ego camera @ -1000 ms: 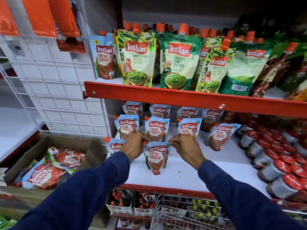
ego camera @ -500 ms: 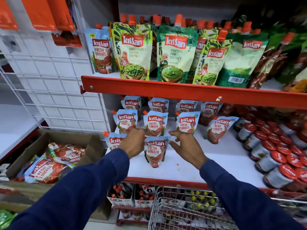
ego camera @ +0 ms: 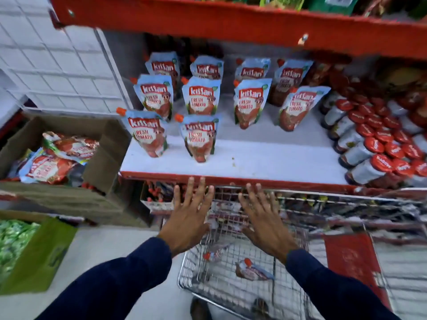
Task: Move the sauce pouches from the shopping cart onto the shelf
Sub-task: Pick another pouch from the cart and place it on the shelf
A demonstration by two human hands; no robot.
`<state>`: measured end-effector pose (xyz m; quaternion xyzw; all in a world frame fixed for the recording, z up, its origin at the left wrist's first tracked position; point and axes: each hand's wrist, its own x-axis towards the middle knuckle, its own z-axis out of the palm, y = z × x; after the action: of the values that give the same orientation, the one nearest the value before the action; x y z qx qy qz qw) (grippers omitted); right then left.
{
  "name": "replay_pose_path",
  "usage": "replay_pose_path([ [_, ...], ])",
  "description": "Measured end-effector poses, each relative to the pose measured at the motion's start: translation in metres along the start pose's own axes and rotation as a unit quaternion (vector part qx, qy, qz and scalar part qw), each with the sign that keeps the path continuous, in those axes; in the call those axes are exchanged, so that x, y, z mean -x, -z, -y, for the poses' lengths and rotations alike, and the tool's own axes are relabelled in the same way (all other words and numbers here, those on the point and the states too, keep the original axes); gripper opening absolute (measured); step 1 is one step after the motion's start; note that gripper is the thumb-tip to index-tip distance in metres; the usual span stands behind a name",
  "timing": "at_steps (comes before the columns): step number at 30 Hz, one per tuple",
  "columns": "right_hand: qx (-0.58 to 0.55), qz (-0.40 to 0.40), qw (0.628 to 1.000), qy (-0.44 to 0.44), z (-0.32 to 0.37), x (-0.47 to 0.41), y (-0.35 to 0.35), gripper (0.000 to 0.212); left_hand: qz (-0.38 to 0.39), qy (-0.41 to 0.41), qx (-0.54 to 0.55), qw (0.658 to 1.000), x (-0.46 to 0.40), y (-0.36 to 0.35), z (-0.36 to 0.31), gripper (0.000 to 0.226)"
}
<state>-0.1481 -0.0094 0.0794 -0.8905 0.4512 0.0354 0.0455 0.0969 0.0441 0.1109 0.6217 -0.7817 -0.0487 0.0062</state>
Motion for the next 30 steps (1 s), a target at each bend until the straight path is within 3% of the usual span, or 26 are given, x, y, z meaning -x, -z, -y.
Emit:
replay_pose_path([
  [7, -0.051, 0.138, 0.989, 0.012, 0.008, 0.021, -0.069, 0.076, 0.133, -0.036, 0.047, 0.989, 0.026, -0.093, -0.034, 0.084],
  [10, -0.08, 0.186, 0.979, 0.018, 0.015, 0.011, -0.085, 0.068, 0.23, 0.004, 0.085, 0.97, 0.027, -0.112, -0.044, 0.078],
  [12, -0.09, 0.186, 0.978, 0.013, 0.019, 0.002, -0.095, 0.057, 0.25, 0.043, 0.117, 0.96, 0.024, -0.117, -0.048, 0.068],
  [16, -0.089, 0.179, 0.98, -0.013, 0.025, -0.01, -0.106, 0.032, 0.225, 0.083, 0.129, 0.962, 0.019, -0.114, -0.053, 0.04],
  [21, -0.076, 0.176, 0.981, -0.02, 0.021, -0.019, -0.111, 0.019, 0.219, 0.129, 0.122, 0.959, 0.013, -0.11, -0.055, 0.037],
  [26, -0.124, 0.146, 0.981, -0.017, 0.008, -0.013, -0.091, 0.023, 0.189, 0.16, 0.161, 0.955, 0.01, -0.099, -0.055, 0.031],
  [30, -0.202, 0.075, 0.976, 0.007, -0.01, 0.002, -0.044, 0.024, 0.111, 0.14, 0.179, 0.967, 0.011, -0.068, -0.055, 0.039],
])
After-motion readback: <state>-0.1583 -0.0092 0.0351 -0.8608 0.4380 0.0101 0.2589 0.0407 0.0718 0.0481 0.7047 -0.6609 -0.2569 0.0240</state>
